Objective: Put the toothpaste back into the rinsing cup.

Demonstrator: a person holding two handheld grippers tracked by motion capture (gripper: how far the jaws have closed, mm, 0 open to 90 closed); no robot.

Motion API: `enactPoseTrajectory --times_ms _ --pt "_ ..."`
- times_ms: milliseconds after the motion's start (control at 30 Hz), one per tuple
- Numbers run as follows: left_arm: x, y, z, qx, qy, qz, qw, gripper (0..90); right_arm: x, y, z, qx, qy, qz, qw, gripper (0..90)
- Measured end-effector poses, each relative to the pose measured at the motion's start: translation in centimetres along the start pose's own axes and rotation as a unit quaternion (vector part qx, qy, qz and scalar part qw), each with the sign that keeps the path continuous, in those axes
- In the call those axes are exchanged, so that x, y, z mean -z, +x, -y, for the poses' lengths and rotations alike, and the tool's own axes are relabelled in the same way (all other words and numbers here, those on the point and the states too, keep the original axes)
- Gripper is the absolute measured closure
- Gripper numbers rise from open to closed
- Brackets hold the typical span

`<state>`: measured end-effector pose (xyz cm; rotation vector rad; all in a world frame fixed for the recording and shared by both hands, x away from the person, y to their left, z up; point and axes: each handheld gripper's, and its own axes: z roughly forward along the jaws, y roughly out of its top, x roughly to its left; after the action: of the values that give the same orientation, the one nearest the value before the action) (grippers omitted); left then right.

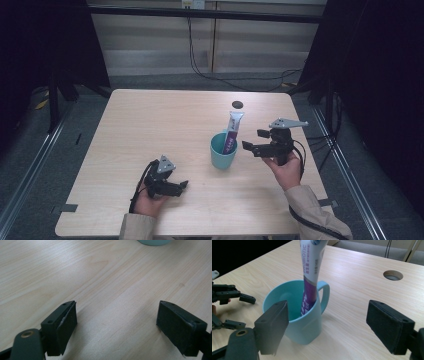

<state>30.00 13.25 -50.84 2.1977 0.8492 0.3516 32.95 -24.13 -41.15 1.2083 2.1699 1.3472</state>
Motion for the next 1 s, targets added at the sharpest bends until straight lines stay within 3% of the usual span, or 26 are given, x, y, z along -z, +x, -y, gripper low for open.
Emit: enactPoseTrajectory --times_ms 733,1000 --pt "0.0 0.0 0.0 0.000 0.000 0.000 1.0000 16.4 0.5 -0.5 2.8 0.014 0.016 0.004 0.9998 16.2" --pt "0.0 0.0 0.0 0.001 0.000 0.001 1.0000 16.4 0.8 -0.8 4.0 0.007 0.017 0.000 0.9998 16.2"
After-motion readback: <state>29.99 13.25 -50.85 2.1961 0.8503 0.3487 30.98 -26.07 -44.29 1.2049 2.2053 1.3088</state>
